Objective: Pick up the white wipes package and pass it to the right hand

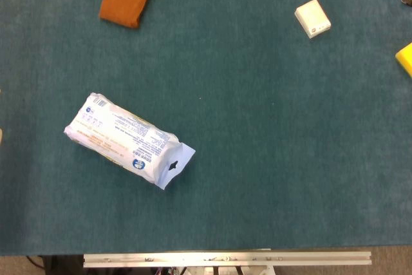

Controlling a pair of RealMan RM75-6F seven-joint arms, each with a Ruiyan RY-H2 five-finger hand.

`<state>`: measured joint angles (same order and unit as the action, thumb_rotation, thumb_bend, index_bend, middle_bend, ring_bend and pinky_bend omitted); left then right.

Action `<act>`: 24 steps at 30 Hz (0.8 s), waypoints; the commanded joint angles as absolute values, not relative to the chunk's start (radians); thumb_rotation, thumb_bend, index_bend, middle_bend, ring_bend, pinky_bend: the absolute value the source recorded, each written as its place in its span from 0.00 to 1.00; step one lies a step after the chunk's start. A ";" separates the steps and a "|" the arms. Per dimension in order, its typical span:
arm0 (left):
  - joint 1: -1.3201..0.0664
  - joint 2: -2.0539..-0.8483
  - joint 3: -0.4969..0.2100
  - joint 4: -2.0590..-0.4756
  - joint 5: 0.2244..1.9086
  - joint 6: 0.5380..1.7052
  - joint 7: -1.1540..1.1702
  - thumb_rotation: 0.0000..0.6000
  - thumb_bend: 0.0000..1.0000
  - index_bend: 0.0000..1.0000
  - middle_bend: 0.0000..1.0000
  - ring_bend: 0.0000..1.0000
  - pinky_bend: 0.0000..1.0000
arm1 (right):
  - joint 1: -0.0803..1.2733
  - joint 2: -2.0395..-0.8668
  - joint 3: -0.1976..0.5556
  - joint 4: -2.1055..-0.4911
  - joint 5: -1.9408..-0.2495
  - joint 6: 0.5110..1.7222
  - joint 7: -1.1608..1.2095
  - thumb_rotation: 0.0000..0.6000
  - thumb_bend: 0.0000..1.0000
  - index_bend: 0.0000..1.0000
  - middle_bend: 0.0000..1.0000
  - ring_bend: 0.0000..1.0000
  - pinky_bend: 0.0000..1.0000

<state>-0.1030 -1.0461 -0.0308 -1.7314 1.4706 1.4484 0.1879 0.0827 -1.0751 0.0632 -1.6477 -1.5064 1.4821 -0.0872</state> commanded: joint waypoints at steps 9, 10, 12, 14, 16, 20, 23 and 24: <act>-0.115 -1.028 -0.031 -1.732 1.478 1.430 0.155 1.00 0.34 0.24 0.26 0.18 0.24 | 0.092 -1.079 0.064 -1.645 -1.518 1.474 -0.075 1.00 0.34 0.32 0.39 0.42 0.44; -0.121 -1.023 -0.030 -1.730 1.482 1.421 0.145 1.00 0.34 0.24 0.26 0.18 0.24 | 0.095 -1.076 0.067 -1.646 -1.520 1.474 -0.075 1.00 0.35 0.32 0.39 0.42 0.44; -0.134 -1.012 -0.027 -1.727 1.489 1.394 0.118 1.00 0.34 0.24 0.26 0.18 0.24 | 0.101 -1.071 0.072 -1.650 -1.521 1.472 -0.075 1.00 0.35 0.32 0.39 0.42 0.44; -0.159 -0.990 -0.018 -1.721 1.502 1.344 0.067 1.00 0.34 0.24 0.25 0.18 0.24 | 0.110 -1.062 0.080 -1.657 -1.521 1.467 -0.073 1.00 0.35 0.31 0.39 0.42 0.44; -0.195 -0.961 -0.005 -1.708 1.527 1.275 0.002 1.00 0.34 0.22 0.24 0.18 0.24 | 0.120 -1.048 0.088 -1.667 -1.524 1.461 -0.070 1.00 0.34 0.30 0.39 0.42 0.44; -0.275 -0.907 0.021 -1.690 1.578 1.137 -0.089 1.00 0.34 0.11 0.15 0.11 0.23 | 0.136 -1.016 0.106 -1.704 -1.521 1.453 -0.044 1.00 0.32 0.23 0.37 0.41 0.41; -0.328 -0.892 0.031 -1.672 1.626 1.075 -0.120 1.00 0.34 0.03 0.09 0.07 0.23 | 0.145 -0.984 0.116 -1.738 -1.508 1.439 -0.034 1.00 0.27 0.18 0.35 0.38 0.41; -0.343 -0.889 0.035 -1.669 1.637 1.056 -0.124 1.00 0.34 0.01 0.07 0.06 0.22 | 0.147 -0.977 0.119 -1.746 -1.504 1.437 -0.035 1.00 0.26 0.17 0.35 0.37 0.41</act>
